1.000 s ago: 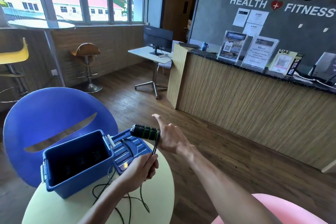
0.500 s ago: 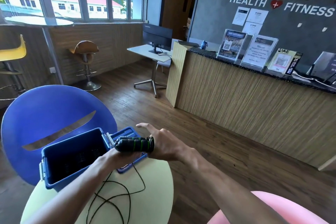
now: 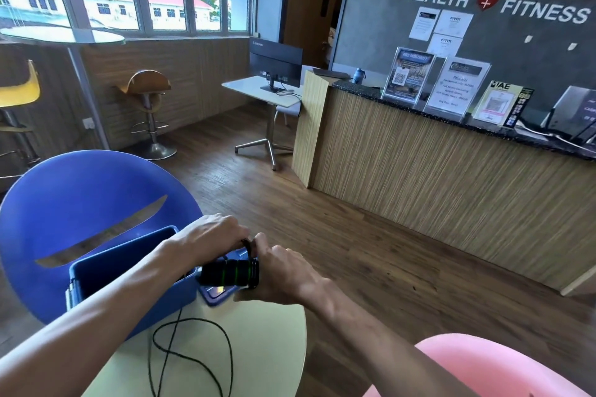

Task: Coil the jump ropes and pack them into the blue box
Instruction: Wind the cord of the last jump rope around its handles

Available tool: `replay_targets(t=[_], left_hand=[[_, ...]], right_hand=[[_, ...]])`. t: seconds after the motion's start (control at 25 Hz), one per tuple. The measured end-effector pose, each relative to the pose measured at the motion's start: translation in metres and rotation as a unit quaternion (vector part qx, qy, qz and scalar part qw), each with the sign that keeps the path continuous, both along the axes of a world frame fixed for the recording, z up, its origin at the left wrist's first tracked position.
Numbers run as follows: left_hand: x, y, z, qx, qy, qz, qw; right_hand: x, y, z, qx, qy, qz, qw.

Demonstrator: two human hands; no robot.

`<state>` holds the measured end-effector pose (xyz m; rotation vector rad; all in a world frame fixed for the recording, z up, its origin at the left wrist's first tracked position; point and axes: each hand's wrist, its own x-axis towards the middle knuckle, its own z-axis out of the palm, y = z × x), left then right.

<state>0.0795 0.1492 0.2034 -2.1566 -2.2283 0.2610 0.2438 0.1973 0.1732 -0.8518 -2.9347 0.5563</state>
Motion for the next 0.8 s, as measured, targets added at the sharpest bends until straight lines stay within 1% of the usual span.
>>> replay_targets(t=[0.04, 0.08, 0.12, 0.16, 0.24, 0.28, 0.32, 0.4, 0.48, 0.52, 0.56, 0.6, 0.68, 0.72, 0.76, 0.8], left_hand=[[0.007, -0.002, 0.003, 0.012, 0.055, -0.018, 0.998], [0.015, -0.004, 0.004, 0.034, 0.090, -0.042, 0.995], [0.023, -0.005, 0.004, 0.056, 0.104, -0.067, 0.991], [0.029, -0.008, 0.004, 0.090, 0.099, -0.079, 0.988], [0.035, -0.013, 0.000, 0.148, 0.094, -0.061, 0.983], [0.039, -0.016, -0.006, 0.157, 0.070, -0.043, 0.984], [0.045, -0.021, -0.012, 0.186, 0.051, -0.034, 0.981], [0.065, -0.031, -0.027, 0.242, 0.003, -0.006, 0.970], [0.084, -0.039, -0.040, 0.282, -0.067, 0.035, 0.956], [0.091, -0.043, -0.042, 0.295, -0.129, 0.075, 0.944], [0.093, -0.045, -0.045, 0.295, -0.205, 0.132, 0.924], [0.093, -0.044, -0.046, 0.280, -0.301, 0.173, 0.895], [0.086, -0.038, -0.048, 0.244, -0.497, 0.203, 0.807], [0.083, -0.034, -0.049, 0.206, -0.602, 0.200, 0.745], [0.080, -0.031, -0.050, 0.165, -0.697, 0.194, 0.671], [0.080, -0.029, -0.050, 0.133, -0.770, 0.194, 0.593]], right_hand=[[-0.001, 0.002, -0.002, 0.000, -0.006, -0.006, 1.000], [-0.002, 0.004, -0.004, 0.003, -0.014, -0.009, 1.000], [-0.003, 0.007, -0.005, 0.009, -0.021, -0.010, 1.000], [-0.004, 0.010, -0.007, 0.018, -0.027, -0.014, 0.999], [-0.006, 0.018, -0.010, 0.046, -0.029, -0.031, 0.998], [-0.007, 0.023, -0.011, 0.064, -0.022, -0.039, 0.997], [-0.008, 0.027, -0.011, 0.080, -0.014, -0.044, 0.996], [-0.009, 0.034, -0.010, 0.102, 0.005, -0.049, 0.994], [-0.008, 0.038, -0.007, 0.116, 0.021, -0.057, 0.991], [-0.007, 0.040, -0.006, 0.121, 0.029, -0.059, 0.990], [-0.006, 0.042, -0.007, 0.129, 0.038, -0.060, 0.989], [-0.004, 0.044, -0.008, 0.132, 0.040, -0.060, 0.989], [-0.001, 0.044, -0.009, 0.136, 0.051, -0.061, 0.988], [-0.001, 0.045, -0.009, 0.133, 0.065, -0.061, 0.987], [-0.002, 0.044, -0.007, 0.132, 0.071, -0.063, 0.987], [-0.003, 0.042, -0.004, 0.138, 0.075, -0.063, 0.986]])
